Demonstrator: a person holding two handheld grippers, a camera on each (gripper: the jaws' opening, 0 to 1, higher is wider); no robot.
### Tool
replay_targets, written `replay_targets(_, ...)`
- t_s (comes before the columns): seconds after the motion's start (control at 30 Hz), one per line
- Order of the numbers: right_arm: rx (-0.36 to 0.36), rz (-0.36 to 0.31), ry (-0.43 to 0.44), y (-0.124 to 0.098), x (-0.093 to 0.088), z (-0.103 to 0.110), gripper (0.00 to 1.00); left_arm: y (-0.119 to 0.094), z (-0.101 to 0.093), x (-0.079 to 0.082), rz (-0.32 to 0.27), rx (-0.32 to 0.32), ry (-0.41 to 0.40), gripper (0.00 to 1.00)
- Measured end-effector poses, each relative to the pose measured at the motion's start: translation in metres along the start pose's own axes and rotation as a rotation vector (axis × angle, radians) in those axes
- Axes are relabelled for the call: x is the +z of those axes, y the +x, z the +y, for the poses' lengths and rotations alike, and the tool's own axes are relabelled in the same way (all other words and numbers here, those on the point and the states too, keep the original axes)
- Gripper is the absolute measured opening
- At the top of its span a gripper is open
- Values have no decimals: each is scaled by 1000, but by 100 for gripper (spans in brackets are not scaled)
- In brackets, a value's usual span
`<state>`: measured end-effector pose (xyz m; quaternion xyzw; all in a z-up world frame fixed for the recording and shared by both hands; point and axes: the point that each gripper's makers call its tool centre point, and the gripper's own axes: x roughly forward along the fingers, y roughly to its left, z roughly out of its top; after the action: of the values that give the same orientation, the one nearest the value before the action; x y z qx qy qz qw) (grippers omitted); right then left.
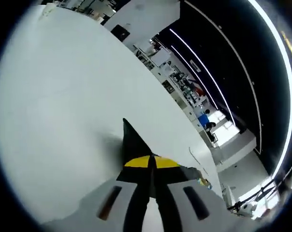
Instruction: Fold the garment on the visible template until the final outline fits inside the template.
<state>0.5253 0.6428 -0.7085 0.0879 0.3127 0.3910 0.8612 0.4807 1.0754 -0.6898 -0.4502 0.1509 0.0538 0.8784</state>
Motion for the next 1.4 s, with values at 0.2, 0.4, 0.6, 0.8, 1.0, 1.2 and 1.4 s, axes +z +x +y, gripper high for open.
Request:
replay_targets(0.2, -6, -19, 19, -2, 2, -3, 94, 10, -41, -2, 4, -82, 14, 0)
replay_targets(0.4, -9, -21, 21, -7, -1, -6, 94, 24, -76, -14, 39, -161, 17, 0)
replay_targets(0.6, -21, -34, 39, -15, -4, -12, 94, 39, -106, -30, 87, -229, 22, 0)
replay_targets(0.8, -39, -53, 64, -24, -5, -20, 93, 59, -137, -52, 154, -283, 45, 0)
replay_targets(1.0, -57, -69, 85, -35, -7, -29, 93, 77, -169, -78, 223, -337, 64, 0)
replay_targets(1.2, -78, -81, 101, -46, -9, -38, 92, 91, -202, -100, 278, -382, 100, 0)
replay_targets(1.4, -94, -91, 113, -54, -10, -45, 92, 98, -231, -120, 315, -423, 116, 0)
